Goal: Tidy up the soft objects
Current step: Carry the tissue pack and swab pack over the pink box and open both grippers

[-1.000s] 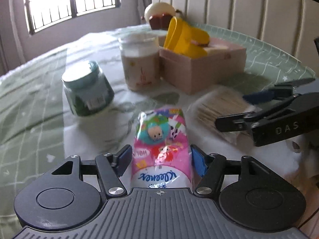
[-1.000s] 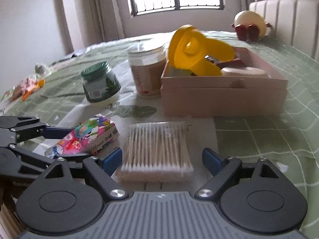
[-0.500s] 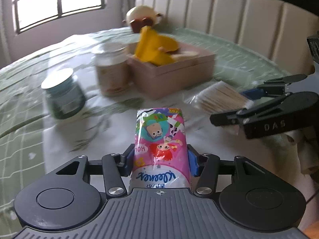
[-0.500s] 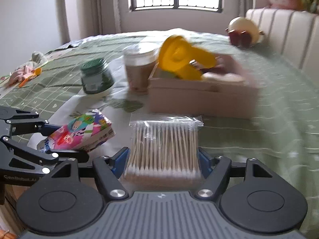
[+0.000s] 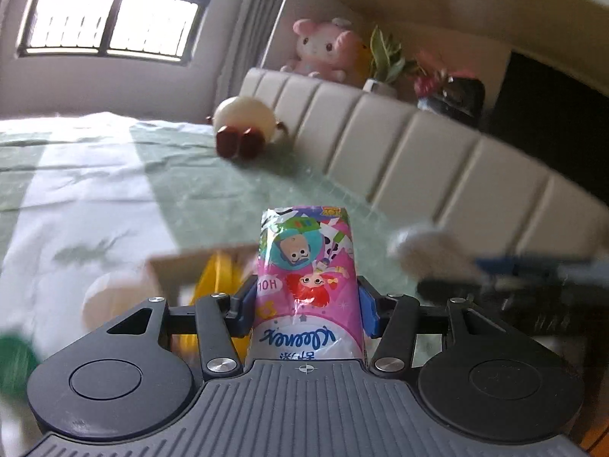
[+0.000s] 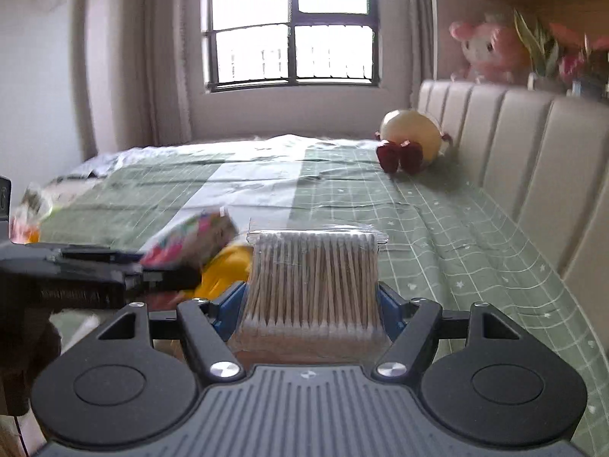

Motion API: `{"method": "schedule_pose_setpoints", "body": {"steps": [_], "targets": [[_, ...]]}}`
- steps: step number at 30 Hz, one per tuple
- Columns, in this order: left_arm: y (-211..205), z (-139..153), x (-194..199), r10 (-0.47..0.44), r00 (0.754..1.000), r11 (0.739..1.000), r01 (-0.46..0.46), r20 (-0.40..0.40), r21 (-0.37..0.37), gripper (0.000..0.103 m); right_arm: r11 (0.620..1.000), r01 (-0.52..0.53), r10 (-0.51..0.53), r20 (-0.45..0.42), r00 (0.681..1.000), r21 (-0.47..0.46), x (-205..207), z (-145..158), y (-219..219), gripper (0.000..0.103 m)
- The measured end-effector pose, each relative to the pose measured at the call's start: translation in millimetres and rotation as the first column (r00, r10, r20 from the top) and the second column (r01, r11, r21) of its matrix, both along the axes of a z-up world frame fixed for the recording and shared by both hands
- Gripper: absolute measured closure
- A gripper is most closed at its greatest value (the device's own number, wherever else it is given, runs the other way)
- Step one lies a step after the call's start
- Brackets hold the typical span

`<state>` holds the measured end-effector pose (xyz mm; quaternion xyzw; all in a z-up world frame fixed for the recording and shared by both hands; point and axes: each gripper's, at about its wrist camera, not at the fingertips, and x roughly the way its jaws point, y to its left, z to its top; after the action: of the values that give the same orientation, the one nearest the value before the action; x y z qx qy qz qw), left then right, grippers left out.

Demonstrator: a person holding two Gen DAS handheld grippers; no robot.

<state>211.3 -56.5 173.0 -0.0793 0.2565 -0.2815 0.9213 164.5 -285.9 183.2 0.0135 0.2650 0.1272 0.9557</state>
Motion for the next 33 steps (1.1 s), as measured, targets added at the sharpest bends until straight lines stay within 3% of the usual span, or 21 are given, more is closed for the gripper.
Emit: {"method": "schedule_pose_setpoints", "body": {"steps": [2, 5, 8, 10, 11, 15, 23, 28, 30, 32, 33], "targets": [[-3, 13, 46, -0.039, 0.995, 0.999, 0.036, -0.093, -0.032, 0.046, 0.998, 0.01, -0.007, -0.053, 0.999, 0.062, 36, -4, -9, 0.031], [-8, 8, 114, -0.085, 0.958, 0.996, 0.076, -0.273, -0.046, 0.045, 0.987, 0.02, 0.001, -0.128, 0.992, 0.158, 80, -22, -15, 0.031], [-16, -17, 160, -0.031, 0.917, 0.997, 0.054, -0.397, 0.047, 0.045, 0.972, 0.013, 0.04, -0.219, 0.975, 0.234, 115, -51, -9, 0.031], [-19, -37, 176, 0.022, 0.899, 0.991, 0.038, -0.438, 0.126, 0.044, 0.975, -0.03, 0.083, -0.236, 0.968, 0.221, 123, -68, 4, 0.031], [-17, -45, 178, 0.035, 0.897, 0.989, 0.034, -0.44, 0.147, 0.044, 0.98, -0.057, 0.103, -0.237, 0.966, 0.192, 126, -76, 14, 0.031], [-13, -57, 184, -0.01, 0.905, 0.991, 0.065, -0.425, 0.115, 0.044, 0.992, -0.101, 0.118, -0.245, 0.962, 0.081, 133, -96, 40, 0.027], [-13, -27, 158, -0.068, 0.944, 0.995, 0.09, -0.322, 0.052, 0.046, 0.98, -0.154, 0.17, -0.126, 0.977, 0.124, 92, -61, 9, 0.018], [2, -17, 147, -0.062, 0.954, 0.998, 0.065, -0.294, -0.002, 0.046, 0.983, -0.09, 0.106, -0.092, 0.99, 0.163, 88, -53, -3, 0.017], [1, -22, 144, -0.06, 0.949, 0.997, 0.074, -0.309, 0.033, 0.049, 0.979, -0.033, 0.057, -0.117, 0.991, 0.202, 91, -60, -6, 0.026], [-2, -30, 140, -0.045, 0.945, 0.99, 0.085, -0.324, 0.108, 0.051, 0.962, -0.038, 0.088, -0.176, 0.981, 0.269, 93, -75, -2, 0.058], [-3, -34, 138, -0.048, 0.942, 0.987, 0.096, -0.332, 0.131, 0.051, 0.958, -0.037, 0.097, -0.203, 0.974, 0.284, 96, -83, 3, 0.06]]}}
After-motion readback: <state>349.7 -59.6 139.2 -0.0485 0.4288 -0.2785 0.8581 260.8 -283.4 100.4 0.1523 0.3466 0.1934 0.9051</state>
